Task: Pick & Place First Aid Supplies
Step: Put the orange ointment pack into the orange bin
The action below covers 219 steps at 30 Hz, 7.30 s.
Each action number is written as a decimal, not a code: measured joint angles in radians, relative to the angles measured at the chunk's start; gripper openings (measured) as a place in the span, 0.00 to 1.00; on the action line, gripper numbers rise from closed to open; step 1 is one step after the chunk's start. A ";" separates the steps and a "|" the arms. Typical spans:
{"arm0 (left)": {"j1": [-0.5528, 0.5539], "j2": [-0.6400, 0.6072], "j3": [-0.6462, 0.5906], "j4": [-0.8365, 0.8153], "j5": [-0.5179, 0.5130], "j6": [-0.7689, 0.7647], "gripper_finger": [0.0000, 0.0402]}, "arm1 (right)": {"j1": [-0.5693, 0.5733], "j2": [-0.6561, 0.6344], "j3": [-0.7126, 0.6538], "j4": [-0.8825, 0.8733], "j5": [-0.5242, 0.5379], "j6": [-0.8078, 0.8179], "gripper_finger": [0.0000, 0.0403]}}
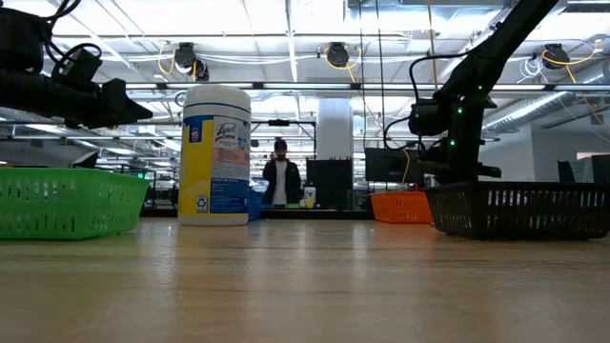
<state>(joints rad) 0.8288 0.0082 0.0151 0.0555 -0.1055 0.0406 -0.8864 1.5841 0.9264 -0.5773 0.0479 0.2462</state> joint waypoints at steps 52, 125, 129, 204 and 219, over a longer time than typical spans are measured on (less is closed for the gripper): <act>0.000 0.000 0.000 0.000 0.000 0.000 0.68 | 0.082 0.090 0.528 -0.409 0.105 0.460 0.00; 0.000 0.000 0.000 0.000 0.000 0.000 0.68 | 0.491 0.054 0.169 -0.362 0.086 1.229 0.26; 0.000 0.000 0.000 0.000 -0.042 0.000 0.68 | 0.488 0.056 0.131 -0.308 0.086 1.281 0.26; 0.000 0.000 0.001 0.001 -0.167 0.034 0.71 | 0.447 0.080 0.094 -0.132 0.105 1.205 0.00; 0.000 0.000 0.001 0.001 -0.167 0.034 0.69 | 0.537 -0.164 0.096 -0.355 0.166 1.350 0.00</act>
<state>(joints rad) 0.8291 0.0086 0.0158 0.0566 -0.2722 0.0742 -0.3491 1.4197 1.0224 -0.9321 0.2138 1.5963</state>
